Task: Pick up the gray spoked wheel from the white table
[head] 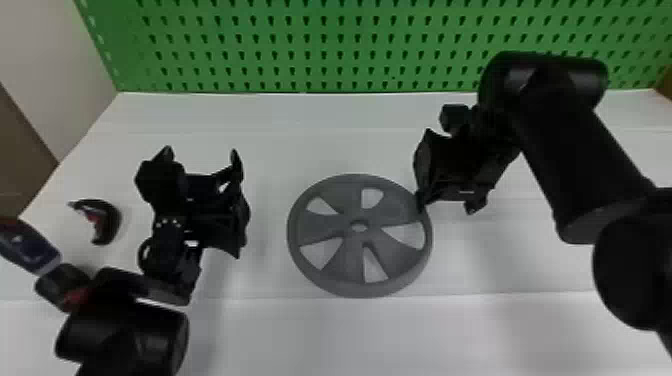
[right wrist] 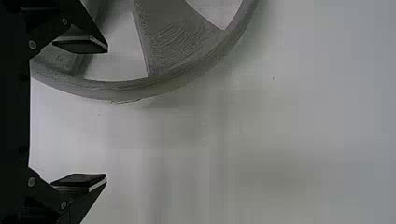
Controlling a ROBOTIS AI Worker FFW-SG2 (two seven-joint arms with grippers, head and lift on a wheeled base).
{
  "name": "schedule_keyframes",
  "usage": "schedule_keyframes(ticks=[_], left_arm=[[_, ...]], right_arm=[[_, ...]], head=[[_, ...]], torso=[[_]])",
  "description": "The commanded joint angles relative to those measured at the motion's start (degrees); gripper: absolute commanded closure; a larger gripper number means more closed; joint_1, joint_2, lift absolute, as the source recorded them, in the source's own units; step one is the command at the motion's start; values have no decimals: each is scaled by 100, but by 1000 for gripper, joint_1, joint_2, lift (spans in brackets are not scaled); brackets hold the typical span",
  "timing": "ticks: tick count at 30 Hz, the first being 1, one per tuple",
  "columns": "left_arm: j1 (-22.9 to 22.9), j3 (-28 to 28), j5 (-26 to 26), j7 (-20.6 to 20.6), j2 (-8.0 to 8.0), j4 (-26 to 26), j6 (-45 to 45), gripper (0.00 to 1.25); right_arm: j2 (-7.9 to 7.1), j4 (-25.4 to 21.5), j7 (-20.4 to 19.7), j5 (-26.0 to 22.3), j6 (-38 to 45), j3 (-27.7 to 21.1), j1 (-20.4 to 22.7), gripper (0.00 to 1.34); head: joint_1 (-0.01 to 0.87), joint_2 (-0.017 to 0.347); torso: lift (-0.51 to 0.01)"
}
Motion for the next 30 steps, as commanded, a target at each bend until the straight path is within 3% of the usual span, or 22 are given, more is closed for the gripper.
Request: schedule_keyframes(ticks=[1, 8, 17, 30], left_arm=[[6, -13, 14, 0, 0, 12, 0, 145], [-3, -48, 23, 0, 0, 29, 0, 145], [-3, -66, 23, 0, 0, 47, 0, 145], [-3, -74, 49, 0, 0, 56, 0, 145]], right_arm=[[5, -304, -101, 135, 59, 303, 65, 300], [5, -304, -347, -146, 42, 285, 109, 300], [5, -304, -2131, -2054, -134, 206, 197, 300], [5, -251, -2219, -2177, -187, 188, 241, 300]], head=[[806, 44], [806, 44], [806, 44], [806, 44]], torso=[[-98], [-98], [-98], [-98]])
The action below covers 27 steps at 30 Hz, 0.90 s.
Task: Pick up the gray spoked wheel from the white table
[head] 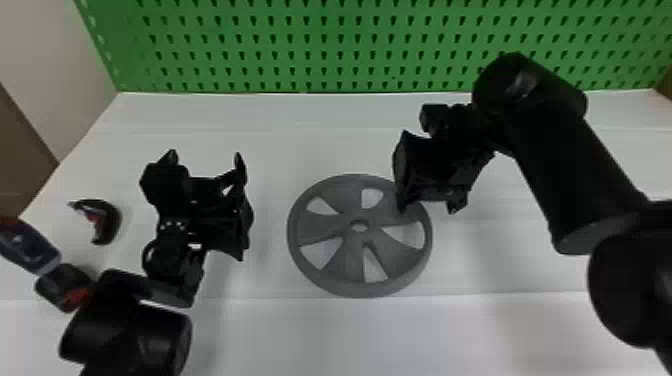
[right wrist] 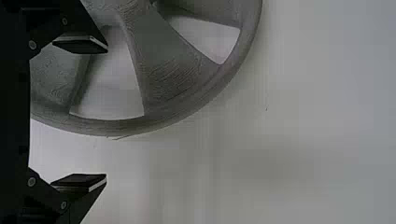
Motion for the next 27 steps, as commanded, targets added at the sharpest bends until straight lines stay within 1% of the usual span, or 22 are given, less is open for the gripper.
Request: schedule_keyframes(ticks=[1, 6, 12, 25, 27], left_arm=[[0, -1, 9, 0, 0, 3, 0, 145], [-9, -10, 9, 0, -8, 3, 0, 145], [-26, -19, 9, 0, -8, 12, 0, 145], [-53, -19, 18, 9, -8, 12, 0, 145], [-53, -19, 18, 9, -8, 12, 0, 145]], right_arm=[[5, 37, -8, 97, -5, 55, 6, 300], [5, 89, -8, 141, -22, 108, 6, 300], [5, 344, -17, -79, -101, 82, -2, 300], [5, 344, -17, -219, -339, 12, 165, 300], [5, 344, -17, -219, -330, 64, 173, 300]], head=[[806, 44], [806, 44], [806, 44], [806, 44], [806, 44]], torso=[[-98], [-98], [-98], [-98], [-98]])
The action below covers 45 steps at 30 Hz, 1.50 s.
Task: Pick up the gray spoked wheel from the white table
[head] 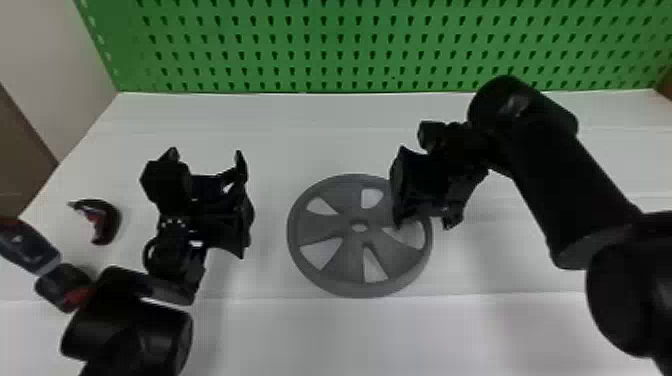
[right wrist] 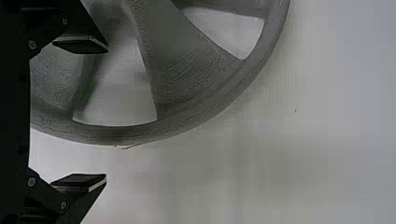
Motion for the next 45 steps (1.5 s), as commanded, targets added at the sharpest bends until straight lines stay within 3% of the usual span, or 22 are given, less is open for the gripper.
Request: schedule_keyframes(ticks=[1, 8, 26, 45], left_arm=[[-2, 0, 0, 0, 0, 0, 0, 145], [-20, -18, 0, 9, 0, 9, 0, 145], [-55, -44, -17, 9, 0, 26, 0, 145], [-55, -44, -17, 9, 0, 26, 0, 145]], right_arm=[[5, -4, 0, 3, -44, 57, 35, 300], [5, 5, 0, 179, 9, 162, -9, 300], [5, 321, 0, -23, -35, -189, -9, 300], [5, 321, 0, 109, -18, -137, -53, 328]], head=[[806, 44], [806, 44], [806, 44], [806, 44]], torso=[[-98], [-98], [-98], [-98]])
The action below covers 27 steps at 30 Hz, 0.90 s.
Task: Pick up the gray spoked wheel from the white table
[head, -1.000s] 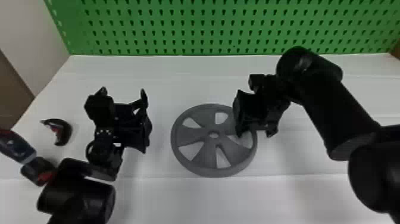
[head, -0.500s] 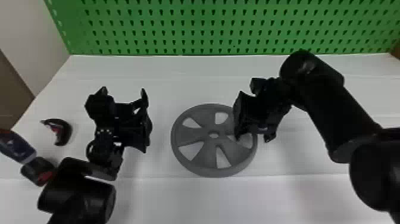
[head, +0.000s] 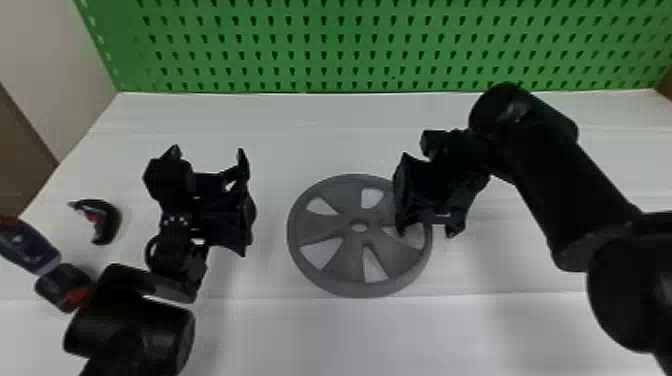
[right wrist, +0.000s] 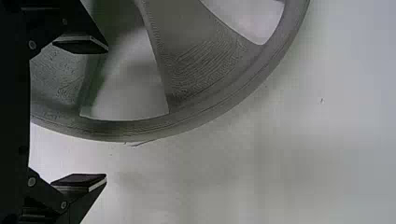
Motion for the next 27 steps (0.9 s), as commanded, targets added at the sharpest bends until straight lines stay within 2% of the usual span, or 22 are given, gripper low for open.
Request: schedule_keyframes(ticks=[1, 4, 5, 8, 17, 19, 21, 25, 27], left_arm=[[0, 2, 0, 0, -1, 0, 0, 145], [0, 2, 0, 0, -1, 0, 0, 145], [0, 2, 0, 0, -1, 0, 0, 145], [0, 2, 0, 0, -1, 0, 0, 145], [0, -7, 0, 0, -1, 0, 0, 145], [-8, 2, 0, 0, -1, 0, 0, 145], [0, -7, 0, 0, -1, 0, 0, 145], [-8, -7, 0, 0, -1, 0, 0, 145], [-8, -7, 0, 0, 8, 9, 0, 145]], right_arm=[[5, 0, 0, 16, 1, -56, 7, 377], [5, 0, 0, 16, 1, -65, 7, 611], [5, 0, 0, 7, 1, -65, 7, 639], [5, 9, 0, -19, -8, -65, 7, 595], [5, 53, 0, -54, -8, -56, -2, 610], [5, 53, 9, -63, -8, -56, 7, 705], [5, 53, 0, -63, -8, -21, -2, 886], [5, 53, 0, -28, 10, 49, -20, 966], [5, 53, 0, -37, 10, 67, -20, 1065]], head=[[806, 44], [806, 44], [806, 44], [806, 44], [806, 44], [806, 44], [806, 44], [806, 44], [806, 44]], torso=[[-98], [-98], [-98], [-98], [-98], [-98], [-98], [-98], [-98]])
